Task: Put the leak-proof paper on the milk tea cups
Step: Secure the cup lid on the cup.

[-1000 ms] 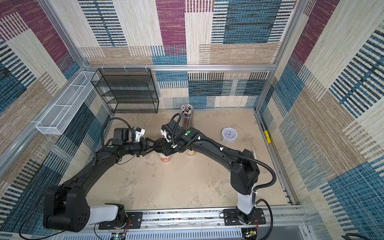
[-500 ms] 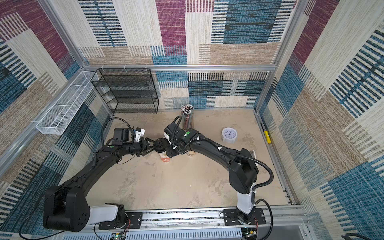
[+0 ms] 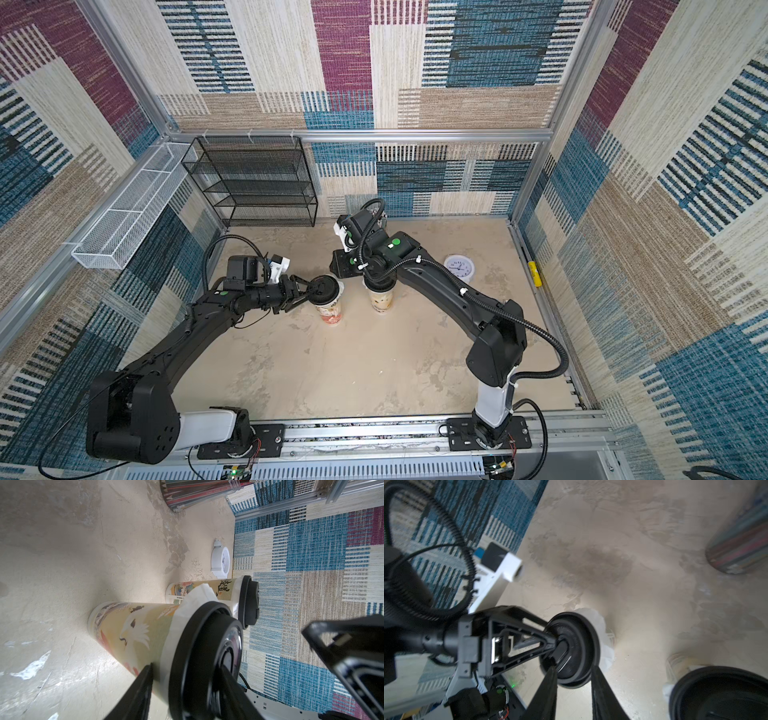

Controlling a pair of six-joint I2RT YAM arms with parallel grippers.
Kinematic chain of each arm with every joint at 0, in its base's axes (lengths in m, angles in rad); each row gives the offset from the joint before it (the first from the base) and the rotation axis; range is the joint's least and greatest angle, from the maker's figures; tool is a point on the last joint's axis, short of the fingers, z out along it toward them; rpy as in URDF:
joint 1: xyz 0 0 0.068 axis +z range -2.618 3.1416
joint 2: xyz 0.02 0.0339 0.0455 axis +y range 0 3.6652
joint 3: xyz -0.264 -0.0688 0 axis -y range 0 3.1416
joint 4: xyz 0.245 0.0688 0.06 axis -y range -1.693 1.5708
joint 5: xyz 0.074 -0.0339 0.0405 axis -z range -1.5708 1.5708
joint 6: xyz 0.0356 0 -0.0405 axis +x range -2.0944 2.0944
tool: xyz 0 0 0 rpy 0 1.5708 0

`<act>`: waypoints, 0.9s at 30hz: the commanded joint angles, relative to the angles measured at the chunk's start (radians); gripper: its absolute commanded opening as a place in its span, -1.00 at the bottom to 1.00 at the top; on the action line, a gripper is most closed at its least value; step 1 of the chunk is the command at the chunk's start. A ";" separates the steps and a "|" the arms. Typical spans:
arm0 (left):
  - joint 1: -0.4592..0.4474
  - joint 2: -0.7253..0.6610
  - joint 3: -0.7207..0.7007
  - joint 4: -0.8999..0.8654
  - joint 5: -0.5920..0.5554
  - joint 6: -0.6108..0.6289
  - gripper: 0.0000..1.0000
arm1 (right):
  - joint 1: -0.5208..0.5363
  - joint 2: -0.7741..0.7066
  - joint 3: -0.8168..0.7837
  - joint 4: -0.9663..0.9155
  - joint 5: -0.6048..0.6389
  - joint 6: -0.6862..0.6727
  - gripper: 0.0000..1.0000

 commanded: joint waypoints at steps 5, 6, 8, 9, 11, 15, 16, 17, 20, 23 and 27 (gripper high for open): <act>0.002 0.020 -0.021 -0.287 -0.258 0.020 0.01 | -0.021 0.095 0.072 -0.002 -0.031 0.144 -0.35; 0.002 0.021 -0.018 -0.290 -0.257 0.021 0.02 | -0.023 0.108 0.076 -0.001 -0.043 0.151 -0.36; 0.002 0.018 -0.016 -0.292 -0.257 0.021 0.02 | -0.024 0.120 0.073 0.001 -0.044 0.158 -0.36; 0.002 0.019 -0.017 -0.292 -0.257 0.021 0.02 | -0.025 0.125 0.068 0.002 -0.041 0.160 -0.38; 0.002 0.018 -0.017 -0.292 -0.256 0.022 0.02 | -0.028 0.131 0.062 0.007 -0.048 0.161 -0.40; 0.002 0.019 -0.015 -0.293 -0.256 0.021 0.01 | -0.029 0.140 0.056 0.010 -0.090 0.150 -0.42; 0.002 0.018 -0.013 -0.293 -0.256 0.021 0.01 | -0.028 0.140 0.051 0.009 -0.099 0.146 -0.42; 0.002 0.019 -0.014 -0.293 -0.256 0.020 0.01 | -0.029 0.138 0.045 0.008 -0.104 0.142 -0.42; 0.002 0.021 -0.009 -0.294 -0.256 0.019 0.01 | -0.029 0.131 0.023 0.003 -0.105 0.135 -0.43; 0.002 0.023 -0.005 -0.293 -0.259 0.018 0.01 | -0.028 0.127 0.004 0.005 -0.108 0.128 -0.45; 0.002 0.024 -0.006 -0.293 -0.258 0.018 0.01 | -0.028 0.133 -0.006 0.007 -0.125 0.121 -0.47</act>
